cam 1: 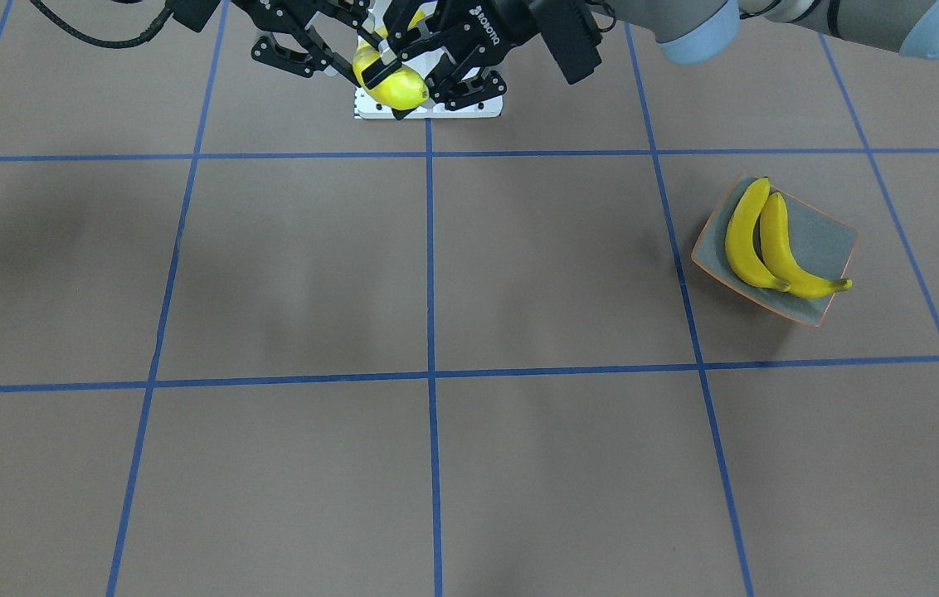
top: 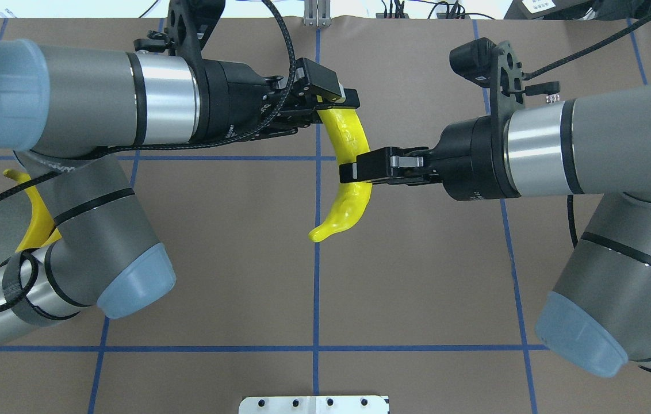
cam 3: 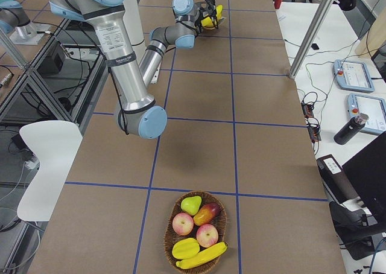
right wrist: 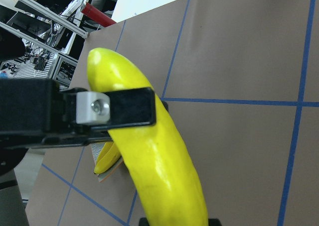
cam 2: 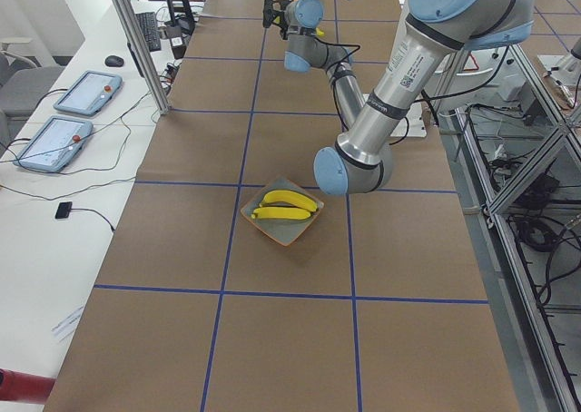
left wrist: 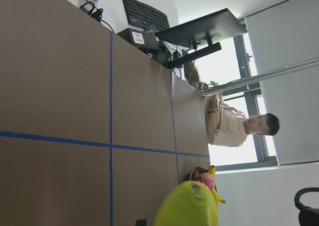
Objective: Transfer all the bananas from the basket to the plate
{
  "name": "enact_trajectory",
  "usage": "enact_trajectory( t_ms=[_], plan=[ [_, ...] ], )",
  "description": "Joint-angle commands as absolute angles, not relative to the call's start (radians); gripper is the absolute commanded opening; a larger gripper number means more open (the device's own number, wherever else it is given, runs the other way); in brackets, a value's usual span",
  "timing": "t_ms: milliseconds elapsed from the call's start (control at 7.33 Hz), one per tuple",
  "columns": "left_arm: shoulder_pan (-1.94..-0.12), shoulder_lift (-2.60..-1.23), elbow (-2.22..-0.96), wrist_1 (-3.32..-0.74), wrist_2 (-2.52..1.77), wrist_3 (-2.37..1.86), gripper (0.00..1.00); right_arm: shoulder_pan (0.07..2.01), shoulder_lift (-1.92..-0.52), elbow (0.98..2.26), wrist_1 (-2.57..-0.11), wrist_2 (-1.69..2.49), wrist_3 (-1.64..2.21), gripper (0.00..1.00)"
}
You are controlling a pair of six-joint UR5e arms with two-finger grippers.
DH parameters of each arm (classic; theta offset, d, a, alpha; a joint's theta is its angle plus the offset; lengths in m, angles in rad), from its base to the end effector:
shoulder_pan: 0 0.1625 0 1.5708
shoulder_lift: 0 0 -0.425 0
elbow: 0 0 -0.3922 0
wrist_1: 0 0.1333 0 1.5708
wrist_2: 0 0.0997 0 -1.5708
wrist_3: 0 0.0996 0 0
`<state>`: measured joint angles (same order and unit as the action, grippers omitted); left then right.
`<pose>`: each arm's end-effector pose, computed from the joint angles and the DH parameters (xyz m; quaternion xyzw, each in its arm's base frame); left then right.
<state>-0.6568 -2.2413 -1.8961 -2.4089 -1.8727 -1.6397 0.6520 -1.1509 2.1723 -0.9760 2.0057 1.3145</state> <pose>0.3669 -0.4138 0.0454 0.1398 0.7776 -0.1018 0.6045 -0.3132 -0.3540 0.1124 0.1758 -0.6998 -0.0203 0.6921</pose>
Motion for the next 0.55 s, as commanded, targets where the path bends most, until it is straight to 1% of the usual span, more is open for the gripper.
enact_trajectory(
  t_ms=[0, 136, 409],
  plan=[
    [-0.657, -2.241, -1.896, -2.410, -1.873, -1.637, 0.00, 0.652, -1.150, 2.171, -0.945, 2.005, 1.315, 0.50],
    [-0.657, -2.241, -1.896, -2.410, -1.873, -1.637, 0.00, 0.655, -1.152, 2.175, -0.945, 2.011, 1.324, 0.99],
    [-0.658, -2.237, -1.896, -2.410, -1.875, -1.635, 0.00, 0.685, -1.163, 2.190, -0.948, 2.048, 1.331, 1.00]
  ],
)
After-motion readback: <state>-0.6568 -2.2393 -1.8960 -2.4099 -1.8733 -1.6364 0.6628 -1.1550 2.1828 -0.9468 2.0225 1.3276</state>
